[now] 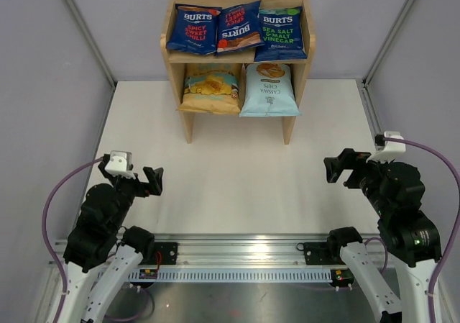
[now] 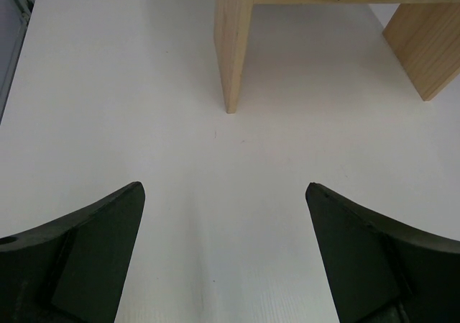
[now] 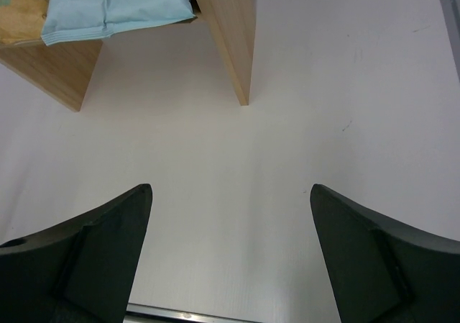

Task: Place and organize the chips bags onto the shelf

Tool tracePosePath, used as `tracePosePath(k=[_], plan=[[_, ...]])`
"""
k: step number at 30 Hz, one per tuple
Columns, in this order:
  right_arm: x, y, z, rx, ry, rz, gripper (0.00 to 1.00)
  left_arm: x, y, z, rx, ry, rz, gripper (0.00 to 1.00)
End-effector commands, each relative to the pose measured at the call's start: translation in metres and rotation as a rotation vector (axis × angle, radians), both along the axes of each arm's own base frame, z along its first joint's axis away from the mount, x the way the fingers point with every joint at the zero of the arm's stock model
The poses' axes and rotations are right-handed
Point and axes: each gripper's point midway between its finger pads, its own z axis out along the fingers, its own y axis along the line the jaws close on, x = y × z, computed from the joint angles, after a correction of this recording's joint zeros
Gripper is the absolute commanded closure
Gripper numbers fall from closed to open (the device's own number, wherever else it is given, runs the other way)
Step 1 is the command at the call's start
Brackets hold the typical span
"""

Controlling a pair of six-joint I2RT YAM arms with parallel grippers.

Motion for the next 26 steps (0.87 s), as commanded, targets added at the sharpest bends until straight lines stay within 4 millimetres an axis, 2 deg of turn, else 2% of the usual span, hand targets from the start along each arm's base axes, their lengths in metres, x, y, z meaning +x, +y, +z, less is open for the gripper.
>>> tracePosePath(k=[1, 4, 7, 17, 26], plan=[[0.021, 0.003, 0.009, -0.01, -0.079, 0.008, 0.0, 0.006, 0.003, 0.021, -0.002, -0.114, 0.012, 0.01], [0.029, -0.004, -0.007, -0.016, -0.052, -0.046, 0.01, 0.004, 0.005, 0.015, -0.007, -0.098, 0.027, 0.01], [0.031, -0.002, -0.011, -0.004, -0.067, -0.039, 0.0, 0.002, 0.001, 0.017, -0.01, -0.112, -0.003, 0.01], [0.027, -0.005, -0.014, 0.011, -0.093, -0.057, 0.0, 0.001, 0.002, 0.016, -0.011, -0.116, -0.003, 0.01], [0.03, -0.008, -0.018, 0.029, -0.047, -0.093, 0.0, 0.003, 0.001, 0.014, -0.006, -0.102, 0.0, 0.01]])
